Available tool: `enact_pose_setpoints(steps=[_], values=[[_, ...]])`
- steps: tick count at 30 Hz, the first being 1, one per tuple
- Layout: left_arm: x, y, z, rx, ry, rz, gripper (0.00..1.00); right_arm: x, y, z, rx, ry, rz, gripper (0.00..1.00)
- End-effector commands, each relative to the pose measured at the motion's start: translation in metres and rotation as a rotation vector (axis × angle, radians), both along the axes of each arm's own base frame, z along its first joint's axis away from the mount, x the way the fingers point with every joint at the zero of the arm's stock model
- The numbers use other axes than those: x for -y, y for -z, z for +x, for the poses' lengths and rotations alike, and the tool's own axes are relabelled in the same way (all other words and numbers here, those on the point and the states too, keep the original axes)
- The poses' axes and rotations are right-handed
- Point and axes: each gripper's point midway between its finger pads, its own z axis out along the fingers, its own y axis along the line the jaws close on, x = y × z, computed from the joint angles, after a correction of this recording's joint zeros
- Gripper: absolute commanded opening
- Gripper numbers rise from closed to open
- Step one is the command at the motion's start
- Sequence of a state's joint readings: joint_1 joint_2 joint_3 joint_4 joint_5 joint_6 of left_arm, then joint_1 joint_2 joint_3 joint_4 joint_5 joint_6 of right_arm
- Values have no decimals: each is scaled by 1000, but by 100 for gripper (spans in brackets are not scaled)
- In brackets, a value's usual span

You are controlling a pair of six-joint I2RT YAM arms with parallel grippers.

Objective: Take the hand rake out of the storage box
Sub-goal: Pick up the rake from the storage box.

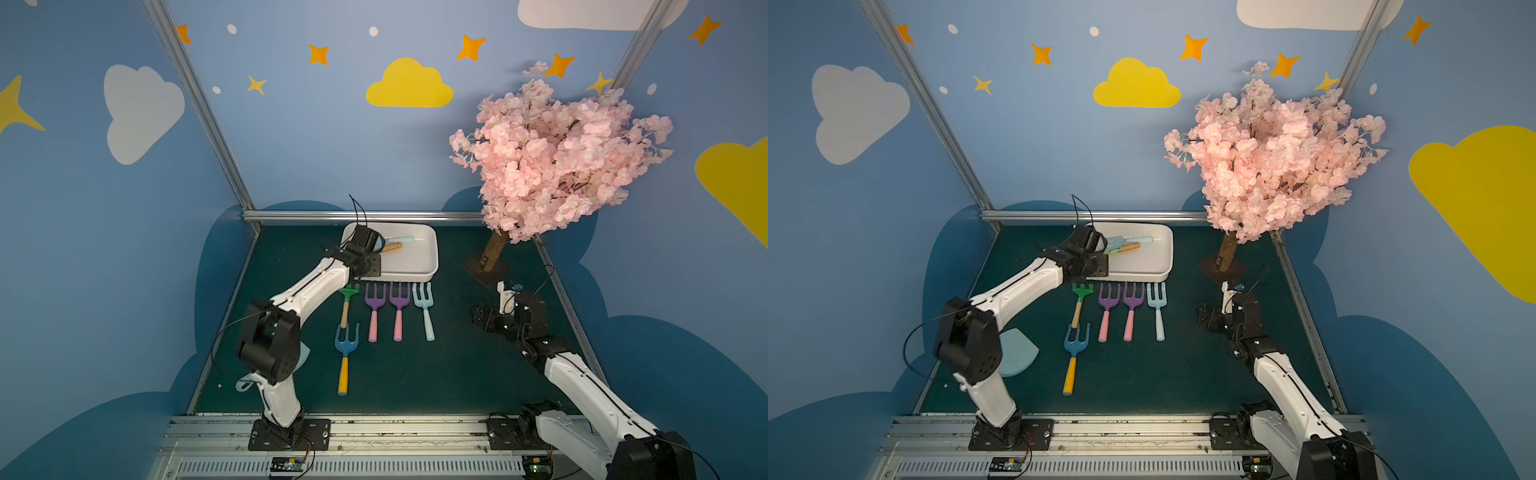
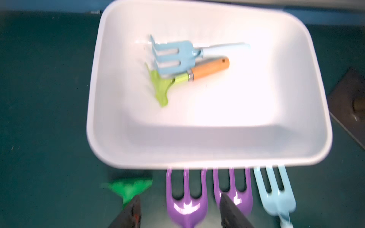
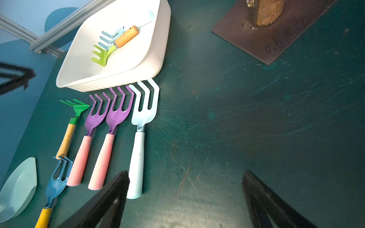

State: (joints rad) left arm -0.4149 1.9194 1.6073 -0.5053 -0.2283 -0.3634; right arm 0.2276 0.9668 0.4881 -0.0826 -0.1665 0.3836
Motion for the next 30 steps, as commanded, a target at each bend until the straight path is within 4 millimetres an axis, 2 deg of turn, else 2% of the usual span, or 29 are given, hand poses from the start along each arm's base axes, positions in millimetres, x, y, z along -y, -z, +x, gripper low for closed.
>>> enact_pose_setpoints(steps=[1,3,6,12,16,21,24,30], values=[[-2,28,41,-64,36,35,58,-4,-19,11,69,-22,-11,92],[-6,40,67,-73,17,34,56,-4,-20,12,77,-26,-24,92],[-14,58,91,-75,-28,29,56,3,-20,14,84,-8,-65,93],[-17,90,112,-104,-60,38,54,5,-20,16,98,-6,-86,92],[-18,102,117,-116,-66,53,48,8,-18,17,98,0,-108,92],[-17,107,115,-127,-56,45,29,10,-16,19,90,6,-116,92],[-15,105,115,-126,-40,42,18,9,-16,20,85,6,-115,92],[-12,91,113,-115,-19,28,5,7,-21,19,96,-6,-104,92]])
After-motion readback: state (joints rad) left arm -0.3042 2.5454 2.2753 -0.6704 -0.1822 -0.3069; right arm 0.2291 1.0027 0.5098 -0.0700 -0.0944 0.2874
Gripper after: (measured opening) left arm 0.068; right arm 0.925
